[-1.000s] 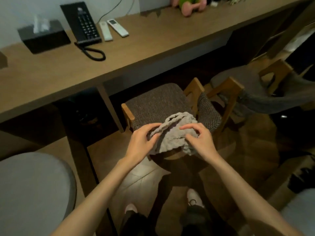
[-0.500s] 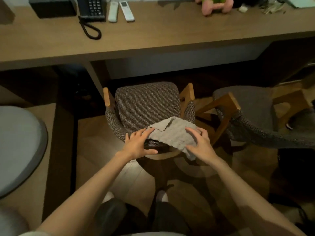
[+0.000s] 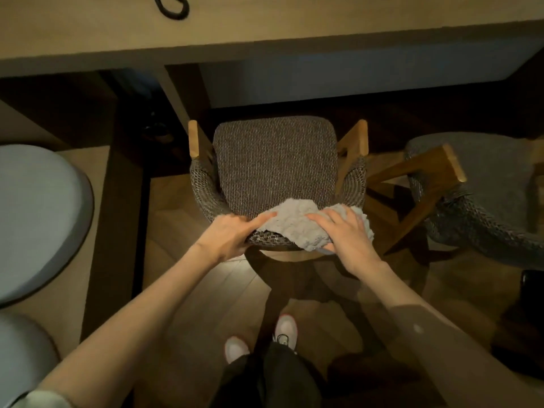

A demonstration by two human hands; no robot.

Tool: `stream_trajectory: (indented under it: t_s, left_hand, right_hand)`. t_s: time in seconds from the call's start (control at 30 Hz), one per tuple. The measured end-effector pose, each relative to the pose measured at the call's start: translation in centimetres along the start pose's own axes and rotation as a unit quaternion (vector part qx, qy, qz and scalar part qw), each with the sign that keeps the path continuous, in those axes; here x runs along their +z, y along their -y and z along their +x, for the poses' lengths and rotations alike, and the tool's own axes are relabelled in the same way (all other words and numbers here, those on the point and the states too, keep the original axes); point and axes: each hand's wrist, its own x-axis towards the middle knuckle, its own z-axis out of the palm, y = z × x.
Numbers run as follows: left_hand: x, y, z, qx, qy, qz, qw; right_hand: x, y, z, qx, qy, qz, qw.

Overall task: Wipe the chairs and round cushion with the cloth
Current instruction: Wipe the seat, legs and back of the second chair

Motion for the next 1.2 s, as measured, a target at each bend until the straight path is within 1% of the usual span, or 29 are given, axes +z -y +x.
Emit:
stream_trajectory:
  t_s: [0.13,0.2,0.33,0.47,0.63,0.77,0.9,1.0,1.07,1.13,1.17,1.2]
  left_hand:
    - [-0.1,0.3,-1.2,0.0,0.006,0.022,1.0]
    - [-0.2,0.5,-2.7,0.004,0.008,0.016,1.0]
    - [0.1,1.2,-7.3,0.001,0.001,-0.009,1.0]
    - [0.7,3.6,-12.0,-0.031,0.017,0.016,0.999]
    - [0.9,6.7,-16.9,-0.078,0.045,0.04,0.995]
    - [0.6,8.6,-19.5,-0.132,0.028,0.022,0.991]
    - [0.9,10.8,-21.6,-0.171,0.01,0.011,0.985]
    - [1.3,12.7,-23.1,-0.198,-0.005,0.003,0.98]
    - [1.4,13.8,-24.2,-0.213,-0.019,0.002,0.977]
    - [1.5,14.6,-24.9,-0.225,-0.031,-0.001,0.974]
    - [1.4,14.8,-25.0,-0.23,-0.037,0.0,0.972]
    - [1.3,14.9,-25.1,-0.237,-0.04,-0.003,0.971]
  right_hand:
    - [0.4,1.7,-1.2,0.017,-0.004,0.022,1.0]
    - [1.1,3.0,-2.2,0.013,-0.008,0.044,0.999]
    - [2.9,6.3,-3.9,-0.028,-0.002,0.089,0.996]
    - [4.3,10.7,-4.7,-0.076,0.013,0.12,0.99]
    - [5.4,15.8,-4.4,-0.117,0.055,0.137,0.982]
    - [5.6,18.6,-3.1,-0.151,0.074,0.132,0.977]
    - [5.8,21.2,-1.4,-0.178,0.115,0.149,0.966]
    - [5.8,23.1,0.2,-0.164,0.15,0.18,0.958]
    - [5.9,24.4,1.1,-0.177,0.164,0.187,0.952]
    - [5.9,25.5,1.6,-0.185,0.179,0.228,0.939]
    - [5.8,25.9,1.9,-0.185,0.183,0.227,0.938]
    - [5.7,26.2,2.3,-0.194,0.18,0.198,0.944]
